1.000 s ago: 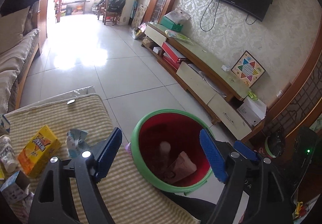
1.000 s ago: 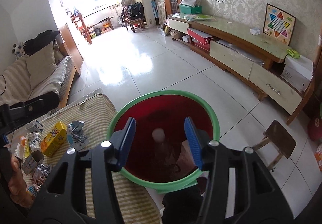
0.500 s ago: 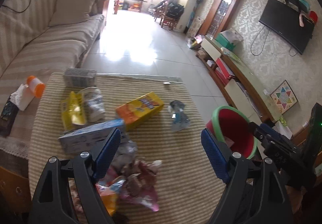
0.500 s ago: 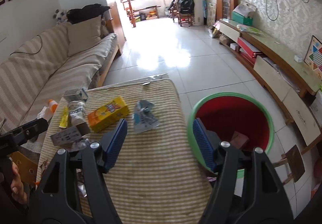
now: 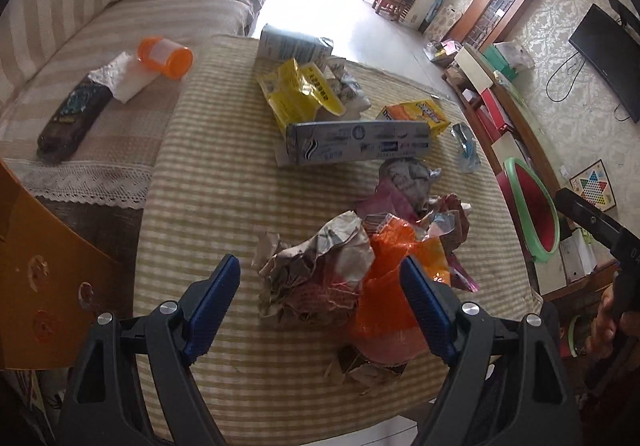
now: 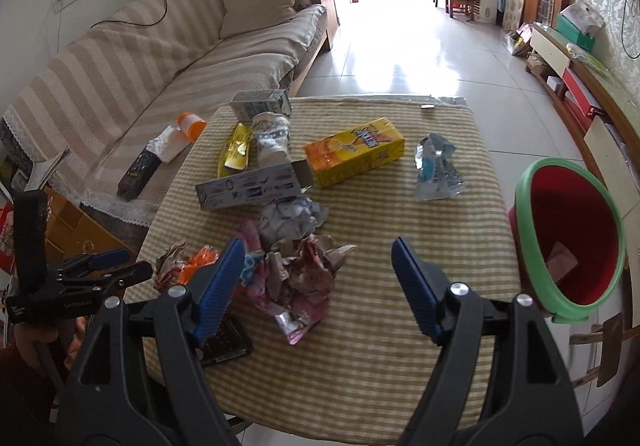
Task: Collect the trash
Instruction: 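Grasp the crumpled foil wrapper with the left tool while the right tool grasps the orange bag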
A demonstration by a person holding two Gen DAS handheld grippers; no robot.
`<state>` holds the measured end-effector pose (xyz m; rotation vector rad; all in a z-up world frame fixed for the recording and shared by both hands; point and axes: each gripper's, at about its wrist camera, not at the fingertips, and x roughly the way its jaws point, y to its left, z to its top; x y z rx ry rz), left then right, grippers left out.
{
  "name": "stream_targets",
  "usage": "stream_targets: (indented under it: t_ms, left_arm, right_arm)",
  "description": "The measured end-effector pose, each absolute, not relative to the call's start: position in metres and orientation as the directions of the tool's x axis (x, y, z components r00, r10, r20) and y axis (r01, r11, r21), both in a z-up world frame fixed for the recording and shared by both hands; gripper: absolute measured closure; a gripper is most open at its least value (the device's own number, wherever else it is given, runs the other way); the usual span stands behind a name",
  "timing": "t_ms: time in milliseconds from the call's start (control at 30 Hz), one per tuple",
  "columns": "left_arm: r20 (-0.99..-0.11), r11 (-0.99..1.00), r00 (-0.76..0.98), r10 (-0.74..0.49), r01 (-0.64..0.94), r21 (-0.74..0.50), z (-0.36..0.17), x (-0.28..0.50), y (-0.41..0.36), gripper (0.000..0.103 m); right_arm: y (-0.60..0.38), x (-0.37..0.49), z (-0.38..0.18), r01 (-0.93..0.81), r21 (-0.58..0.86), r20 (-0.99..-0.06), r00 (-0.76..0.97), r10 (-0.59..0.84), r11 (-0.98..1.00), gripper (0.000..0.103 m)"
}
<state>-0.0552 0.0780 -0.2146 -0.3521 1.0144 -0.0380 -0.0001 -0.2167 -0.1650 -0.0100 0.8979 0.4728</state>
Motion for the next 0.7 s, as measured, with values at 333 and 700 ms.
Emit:
stream_targets:
  t_ms: [333, 700]
  left_arm:
    - [-0.84, 0.898, 0.472, -0.266, -0.194, -0.394, -0.26, -0.035, 0.088, 0.063]
    - [-0.815, 0.909, 0.558, -0.153, -0.243, -0.338, -0.227, -0.046, 0.101, 0.075]
  right_arm:
    - [-0.172, -0.02, -0.179, -0.507, 0.248, -0.805, 0.366, 0.467, 0.825, 0.024]
    - [-0.126, -0.012, -0.225, -0.478, 0.433, -0.822, 0.14, 0.552, 0.765, 0.024]
